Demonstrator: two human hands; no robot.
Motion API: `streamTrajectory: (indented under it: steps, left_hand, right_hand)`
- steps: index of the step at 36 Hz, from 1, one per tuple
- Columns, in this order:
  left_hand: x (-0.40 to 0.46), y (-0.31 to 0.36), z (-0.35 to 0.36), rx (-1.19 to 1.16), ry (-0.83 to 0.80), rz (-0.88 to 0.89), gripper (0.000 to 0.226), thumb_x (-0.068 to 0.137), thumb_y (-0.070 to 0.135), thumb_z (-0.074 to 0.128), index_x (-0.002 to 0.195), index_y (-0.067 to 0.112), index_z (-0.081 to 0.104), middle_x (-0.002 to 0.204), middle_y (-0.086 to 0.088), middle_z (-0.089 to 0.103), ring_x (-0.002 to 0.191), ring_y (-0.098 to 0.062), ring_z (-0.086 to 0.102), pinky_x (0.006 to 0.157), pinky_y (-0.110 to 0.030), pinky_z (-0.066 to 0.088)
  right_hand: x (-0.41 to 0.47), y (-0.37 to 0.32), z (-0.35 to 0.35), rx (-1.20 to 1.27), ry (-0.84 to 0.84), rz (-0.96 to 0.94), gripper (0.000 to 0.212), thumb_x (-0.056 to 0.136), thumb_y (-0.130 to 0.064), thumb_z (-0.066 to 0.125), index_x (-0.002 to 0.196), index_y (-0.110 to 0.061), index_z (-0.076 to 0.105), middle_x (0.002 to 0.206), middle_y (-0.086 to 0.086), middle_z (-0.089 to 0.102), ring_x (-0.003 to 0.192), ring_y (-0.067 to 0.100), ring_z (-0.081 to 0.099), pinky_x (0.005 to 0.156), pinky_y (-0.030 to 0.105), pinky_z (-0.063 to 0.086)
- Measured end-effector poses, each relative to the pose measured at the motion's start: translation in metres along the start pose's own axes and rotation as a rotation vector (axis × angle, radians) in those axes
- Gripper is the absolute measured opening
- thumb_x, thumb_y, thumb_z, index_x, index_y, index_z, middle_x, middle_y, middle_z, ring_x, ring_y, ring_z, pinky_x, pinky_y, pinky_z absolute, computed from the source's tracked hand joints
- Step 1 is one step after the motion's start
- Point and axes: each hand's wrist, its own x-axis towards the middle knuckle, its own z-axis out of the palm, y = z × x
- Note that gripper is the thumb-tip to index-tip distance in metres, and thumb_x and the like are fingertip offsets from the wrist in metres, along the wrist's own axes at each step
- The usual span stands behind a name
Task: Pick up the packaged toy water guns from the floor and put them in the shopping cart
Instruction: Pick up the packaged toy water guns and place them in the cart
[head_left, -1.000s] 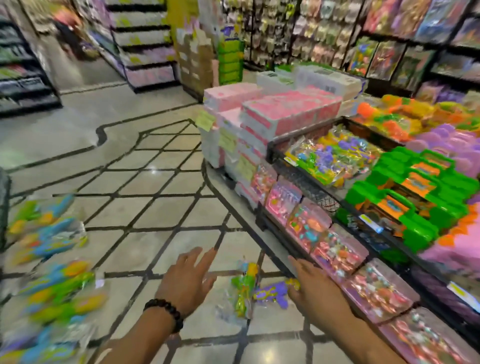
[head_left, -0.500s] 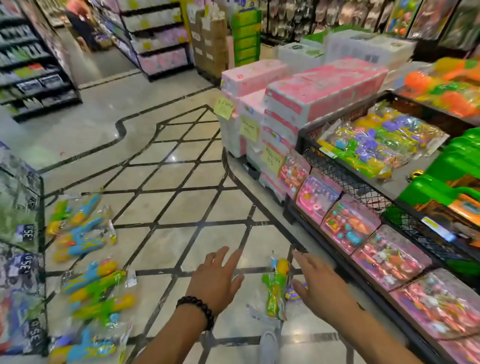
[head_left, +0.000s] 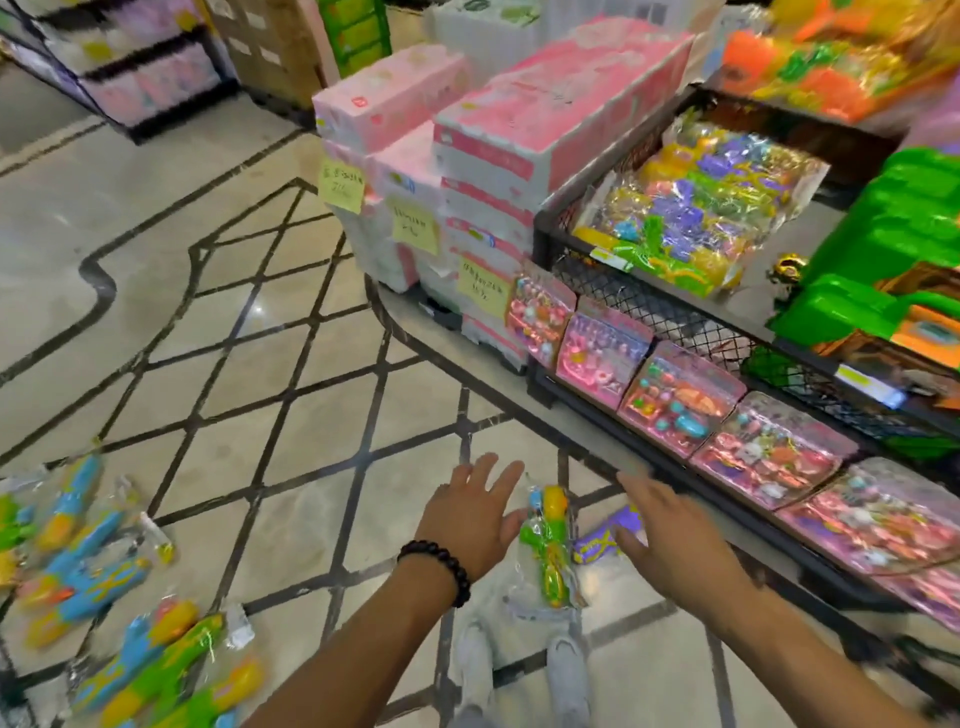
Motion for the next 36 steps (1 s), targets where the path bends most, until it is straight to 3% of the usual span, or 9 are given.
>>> streamTrajectory:
  steps: [2,6,14,19,26,36]
  left_hand:
    - [0.019,-0.008,0.009,-0.005,-0.021,0.046,0.061,0.102,0.055,0.036,0.158,0.037,0.018,0.164,-0.002,0.023,0.142,-0.028,0.032,0.104,-0.044,0.047]
    - [0.048,-0.018,0.030,0.006,-0.047,0.137,0.059,0.100,0.054,0.031,0.155,0.034,0.026,0.161,-0.003,0.029,0.133,-0.030,0.041,0.097,-0.044,0.050]
    - [0.096,-0.029,0.086,0.033,-0.157,0.120,0.061,0.101,0.052,0.039,0.156,0.032,0.024,0.162,-0.004,0.025,0.135,-0.031,0.039,0.096,-0.044,0.050]
    - [0.125,-0.030,0.135,0.050,-0.223,0.118,0.061,0.102,0.053,0.035,0.158,0.031,0.020,0.163,-0.004,0.022,0.137,-0.030,0.037,0.095,-0.043,0.049]
    - [0.159,-0.024,0.205,0.074,-0.267,0.152,0.064,0.100,0.052,0.038,0.158,0.033,0.019,0.159,-0.005,0.030,0.124,-0.031,0.045,0.091,-0.041,0.052]
    - [0.200,-0.027,0.319,0.013,-0.316,0.076,0.065,0.102,0.048,0.041,0.159,0.032,0.015,0.163,-0.003,0.024,0.136,-0.035,0.040,0.096,-0.046,0.051]
  right_hand:
    - [0.009,-0.005,0.009,0.027,-0.005,0.050,0.068,0.100,-0.053,0.050,0.159,-0.035,0.022,0.164,-0.001,0.031,0.142,0.027,0.041,0.112,0.043,0.043]
    - [0.025,-0.008,0.029,0.059,-0.008,0.152,0.068,0.099,-0.056,0.047,0.158,-0.036,0.021,0.164,0.001,0.031,0.139,0.033,0.045,0.104,0.048,0.049]
    - [0.064,0.006,0.074,0.085,-0.060,0.312,0.070,0.101,-0.053,0.049,0.161,-0.032,0.019,0.162,0.003,0.032,0.135,0.035,0.047,0.100,0.046,0.049]
    - [0.092,0.030,0.112,0.104,-0.113,0.346,0.069,0.100,-0.052,0.050,0.159,-0.031,0.022,0.160,0.006,0.036,0.134,0.036,0.048,0.102,0.047,0.049]
    - [0.127,0.058,0.159,0.045,-0.165,0.356,0.069,0.100,-0.052,0.049,0.160,-0.030,0.022,0.160,0.004,0.037,0.132,0.035,0.050,0.102,0.044,0.045]
    - [0.193,0.119,0.269,0.164,-0.254,0.389,0.070,0.099,-0.050,0.052,0.159,-0.029,0.021,0.162,0.008,0.033,0.133,0.038,0.050,0.103,0.049,0.050]
